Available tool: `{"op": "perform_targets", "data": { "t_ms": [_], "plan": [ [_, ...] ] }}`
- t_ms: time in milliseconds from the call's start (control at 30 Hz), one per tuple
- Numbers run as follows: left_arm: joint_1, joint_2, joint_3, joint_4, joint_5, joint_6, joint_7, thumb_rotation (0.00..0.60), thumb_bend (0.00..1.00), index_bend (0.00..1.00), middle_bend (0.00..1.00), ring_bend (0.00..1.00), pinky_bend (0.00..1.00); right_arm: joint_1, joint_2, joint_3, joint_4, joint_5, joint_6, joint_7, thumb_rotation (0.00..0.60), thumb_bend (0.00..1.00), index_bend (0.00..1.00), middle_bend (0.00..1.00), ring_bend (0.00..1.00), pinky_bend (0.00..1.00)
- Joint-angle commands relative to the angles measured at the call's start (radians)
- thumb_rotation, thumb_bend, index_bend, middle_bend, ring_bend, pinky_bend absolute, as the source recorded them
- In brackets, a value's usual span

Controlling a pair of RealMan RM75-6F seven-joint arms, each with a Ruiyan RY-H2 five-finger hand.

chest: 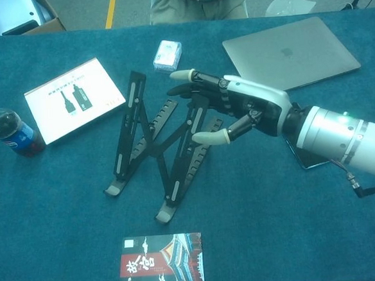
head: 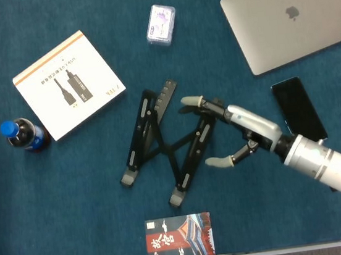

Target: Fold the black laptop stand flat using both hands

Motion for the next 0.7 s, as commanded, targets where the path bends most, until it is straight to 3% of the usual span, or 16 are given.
{"op": "perform_targets", "data": {
  "t_ms": [33,700],
  "plan": [
    [0.001,0.001,0.001,0.0,0.002,0.001,-0.002,0.6,0.21,0.34,0.37,0.27,0.25,0.006,0.005,-0.008,-0.017,-0.014,0.012,0.008,0.6,0.19,0.04,0.13,0.0,0.06],
    [0.015,0.015,0.011,-0.016,0.012,0.017,-0.024,0.6,0.21,0.34,0.37,0.27,0.25,0.079,-0.028,-0.058,-0.119,-0.069,0.008,-0.015,0.6,0.19,0.04,0.13,0.0,0.06]
  ]
}}
